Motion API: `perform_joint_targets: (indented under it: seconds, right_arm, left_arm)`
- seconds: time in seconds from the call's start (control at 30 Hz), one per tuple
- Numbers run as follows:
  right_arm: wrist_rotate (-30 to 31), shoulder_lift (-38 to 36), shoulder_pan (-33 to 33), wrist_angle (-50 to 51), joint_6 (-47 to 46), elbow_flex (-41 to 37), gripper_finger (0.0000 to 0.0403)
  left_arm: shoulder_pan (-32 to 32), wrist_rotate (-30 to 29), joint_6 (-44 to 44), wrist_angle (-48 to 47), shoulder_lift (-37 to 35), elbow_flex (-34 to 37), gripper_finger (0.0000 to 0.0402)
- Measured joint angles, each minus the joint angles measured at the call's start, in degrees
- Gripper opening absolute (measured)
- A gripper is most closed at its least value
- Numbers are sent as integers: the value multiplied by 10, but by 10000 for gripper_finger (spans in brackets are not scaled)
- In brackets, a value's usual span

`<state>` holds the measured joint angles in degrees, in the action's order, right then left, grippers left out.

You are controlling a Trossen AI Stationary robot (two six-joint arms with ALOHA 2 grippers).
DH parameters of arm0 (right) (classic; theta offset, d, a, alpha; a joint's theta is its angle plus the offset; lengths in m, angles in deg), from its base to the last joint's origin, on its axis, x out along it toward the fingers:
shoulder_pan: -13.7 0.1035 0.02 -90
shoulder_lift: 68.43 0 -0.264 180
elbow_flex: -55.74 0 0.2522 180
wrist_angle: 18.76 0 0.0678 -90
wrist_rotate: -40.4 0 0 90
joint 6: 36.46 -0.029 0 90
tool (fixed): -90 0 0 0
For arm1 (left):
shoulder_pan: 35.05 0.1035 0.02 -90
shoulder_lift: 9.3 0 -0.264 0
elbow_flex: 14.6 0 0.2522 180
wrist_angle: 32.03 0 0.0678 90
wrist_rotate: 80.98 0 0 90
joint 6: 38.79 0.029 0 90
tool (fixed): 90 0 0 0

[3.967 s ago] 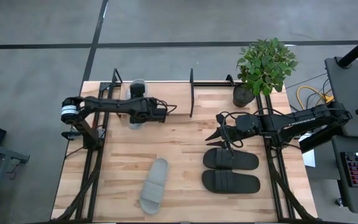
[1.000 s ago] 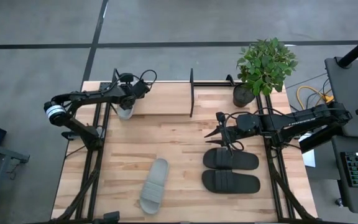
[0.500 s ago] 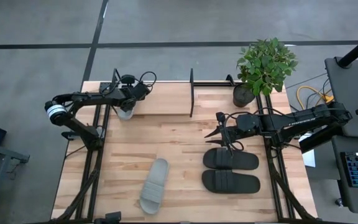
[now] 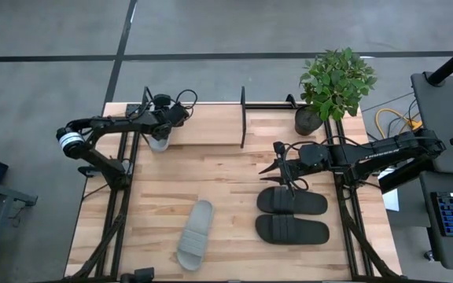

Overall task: Pick and place slides into the shelf
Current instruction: Put the left gray slides on the shelf, then put the gray slides on the shelf

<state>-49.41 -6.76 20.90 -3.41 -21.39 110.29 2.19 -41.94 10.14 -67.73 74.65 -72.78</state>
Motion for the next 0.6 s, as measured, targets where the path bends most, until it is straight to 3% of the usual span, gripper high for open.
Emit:
perform_joint_targets:
  seconds: [0.33, 0.6]
  right_arm:
    - [0, 0, 0, 0, 0, 0, 77]
    - [0, 0, 0, 2, 0, 0, 70]
  left_arm:
    - [-1, 27, 9, -26, -27, -16, 185]
    - [-1, 72, 9, -90, -51, -30, 199]
